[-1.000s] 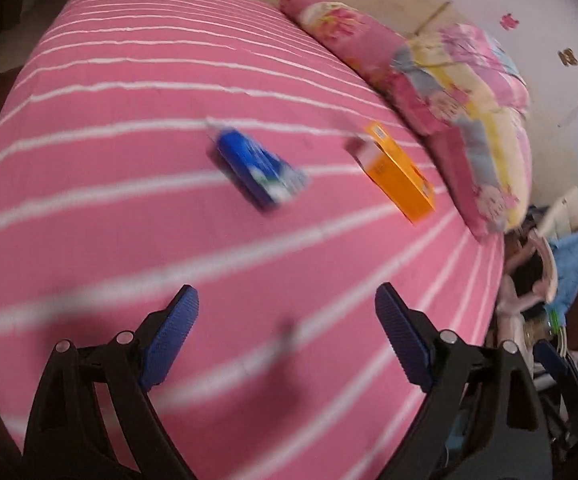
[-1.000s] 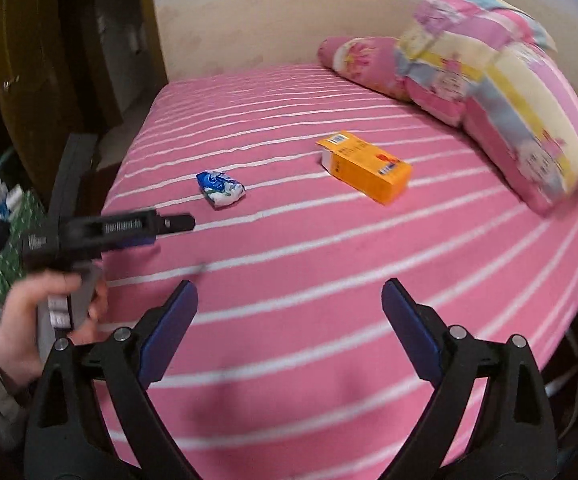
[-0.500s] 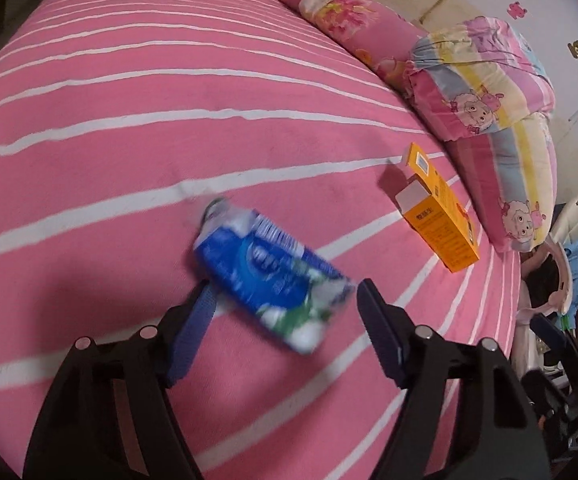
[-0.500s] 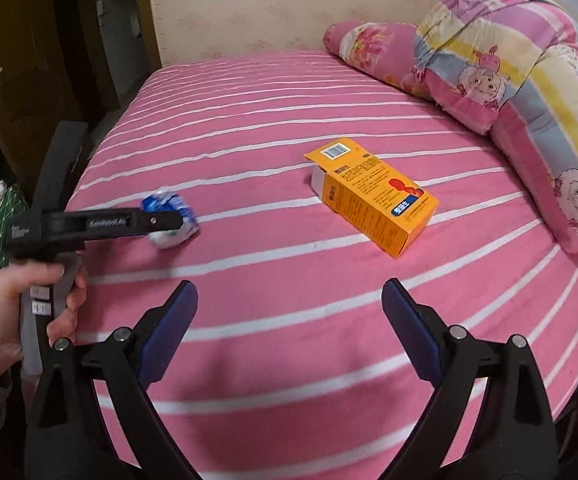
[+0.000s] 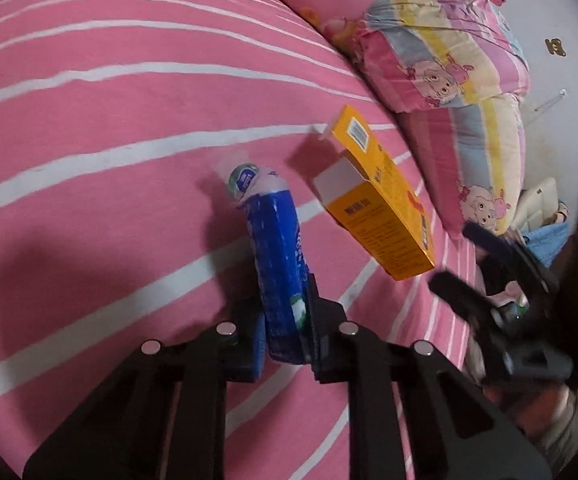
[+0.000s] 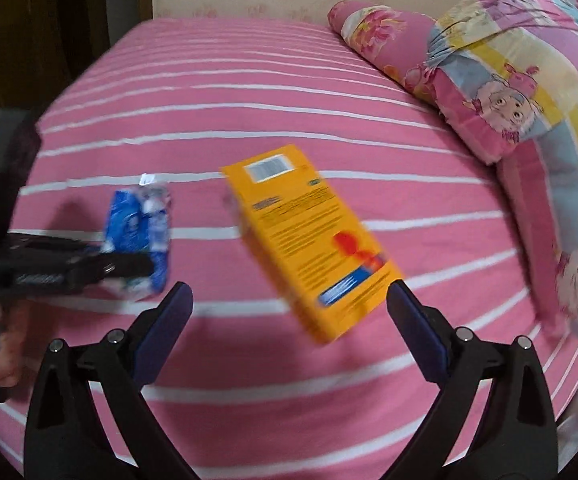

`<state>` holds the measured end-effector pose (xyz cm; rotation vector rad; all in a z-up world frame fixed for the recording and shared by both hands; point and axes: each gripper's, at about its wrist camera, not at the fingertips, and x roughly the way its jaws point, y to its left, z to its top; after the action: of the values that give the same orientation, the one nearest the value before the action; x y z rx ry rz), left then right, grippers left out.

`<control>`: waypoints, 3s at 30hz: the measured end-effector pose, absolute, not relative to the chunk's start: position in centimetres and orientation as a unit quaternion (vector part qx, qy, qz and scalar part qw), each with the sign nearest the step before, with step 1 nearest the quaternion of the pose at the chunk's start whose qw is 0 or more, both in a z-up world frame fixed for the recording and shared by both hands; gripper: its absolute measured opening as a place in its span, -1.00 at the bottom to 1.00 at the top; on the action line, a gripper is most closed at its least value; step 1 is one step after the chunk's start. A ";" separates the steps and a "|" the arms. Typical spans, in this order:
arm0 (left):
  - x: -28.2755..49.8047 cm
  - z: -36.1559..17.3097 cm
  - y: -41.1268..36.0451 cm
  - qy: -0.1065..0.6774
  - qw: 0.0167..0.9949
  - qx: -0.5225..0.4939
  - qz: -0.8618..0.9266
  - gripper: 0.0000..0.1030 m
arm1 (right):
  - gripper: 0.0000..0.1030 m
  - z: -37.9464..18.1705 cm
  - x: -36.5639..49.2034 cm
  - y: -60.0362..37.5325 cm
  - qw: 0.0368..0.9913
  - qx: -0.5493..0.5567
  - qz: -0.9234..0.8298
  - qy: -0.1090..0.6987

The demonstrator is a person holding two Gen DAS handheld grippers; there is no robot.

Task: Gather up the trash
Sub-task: 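Grasp the blue-and-white packet with the left tool while the right tool grasps the orange medicine box, then carry the packet and orange box over the bin and open both tools to drop them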

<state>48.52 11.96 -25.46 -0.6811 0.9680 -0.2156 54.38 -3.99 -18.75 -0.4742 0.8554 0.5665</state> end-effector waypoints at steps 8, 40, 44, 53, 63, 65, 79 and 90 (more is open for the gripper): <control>49.8 -26.3 11.5 0.455 0.812 -0.342 -0.134 -0.71 | 0.89 -22.8 60.7 -2.3 0.794 -0.300 0.290 0.442; 40.5 -19.3 4.1 0.426 0.838 -0.284 -0.190 -0.72 | 0.41 -15.5 42.9 -12.9 0.849 -0.078 0.234 0.468; 36.9 -16.7 1.0 0.402 0.854 -0.257 -0.207 -0.72 | 0.41 -14.3 39.0 -15.4 0.855 -0.060 0.223 0.465; 26.3 -11.5 -7.3 0.389 0.861 -0.223 -0.241 -0.72 | 0.42 -8.8 26.0 -22.5 0.878 -0.014 0.195 0.437; 17.4 -6.7 -15.5 0.391 0.860 -0.175 -0.278 -0.72 | 0.43 -4.3 13.7 -30.5 0.903 0.030 0.175 0.392; 16.2 -6.6 -17.0 0.397 0.856 -0.171 -0.284 -0.72 | 0.43 -4.3 12.1 -32.0 0.905 0.036 0.169 0.388; 12.2 -15.7 -30.3 0.505 0.781 -0.155 -0.333 -0.72 | 0.43 -12.1 4.4 -46.1 0.888 0.116 0.074 0.438; 13.0 -25.4 -40.0 0.578 0.723 -0.086 -0.369 -0.72 | 0.37 -20.6 3.3 -53.0 0.849 0.172 -0.007 0.499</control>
<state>12.96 -40.05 -25.40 -0.1901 1.2767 -0.8148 3.30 -53.04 -20.65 0.3622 1.0517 -0.0148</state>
